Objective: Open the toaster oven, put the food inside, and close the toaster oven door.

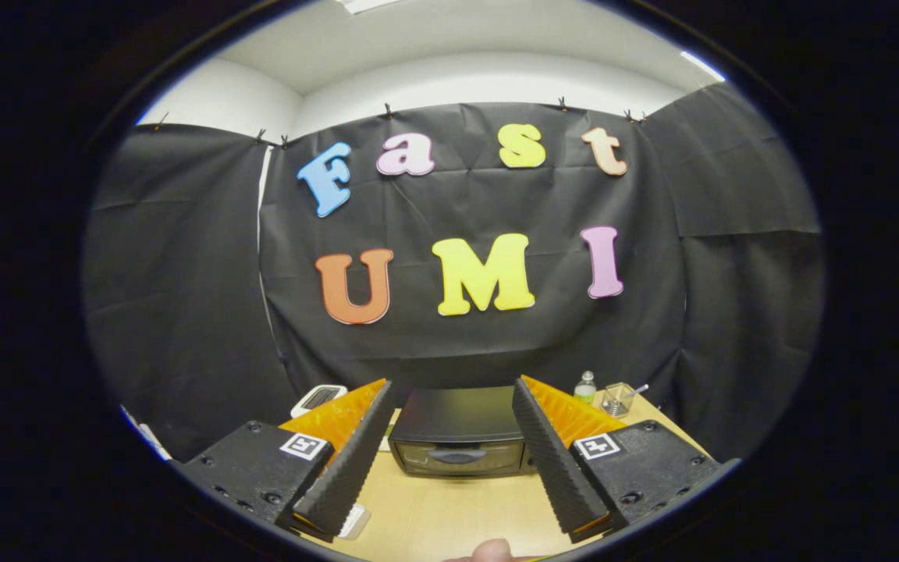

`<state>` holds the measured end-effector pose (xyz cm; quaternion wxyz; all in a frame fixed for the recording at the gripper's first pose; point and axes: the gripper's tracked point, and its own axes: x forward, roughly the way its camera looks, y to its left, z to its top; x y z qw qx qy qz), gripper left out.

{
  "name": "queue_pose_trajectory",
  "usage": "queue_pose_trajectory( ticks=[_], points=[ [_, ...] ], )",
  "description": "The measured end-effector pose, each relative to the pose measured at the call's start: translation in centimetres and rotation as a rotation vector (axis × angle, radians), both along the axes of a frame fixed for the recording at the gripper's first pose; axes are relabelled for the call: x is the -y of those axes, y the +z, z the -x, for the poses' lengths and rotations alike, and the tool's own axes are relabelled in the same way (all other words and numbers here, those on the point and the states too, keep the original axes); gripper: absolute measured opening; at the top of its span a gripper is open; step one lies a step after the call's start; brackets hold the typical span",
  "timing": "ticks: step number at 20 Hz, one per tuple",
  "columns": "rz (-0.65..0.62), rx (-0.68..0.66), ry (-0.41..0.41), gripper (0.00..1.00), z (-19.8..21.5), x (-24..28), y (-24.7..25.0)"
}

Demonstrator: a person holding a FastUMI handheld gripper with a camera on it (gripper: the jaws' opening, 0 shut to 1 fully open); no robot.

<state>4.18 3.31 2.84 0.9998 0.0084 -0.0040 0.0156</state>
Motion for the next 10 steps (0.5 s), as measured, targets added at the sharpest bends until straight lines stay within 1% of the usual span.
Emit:
queue_pose_trajectory(
  ticks=[10],
  points=[
    [-0.006, -0.007, -0.014, 1.0, 0.42, -0.43, -0.12]
  ],
)
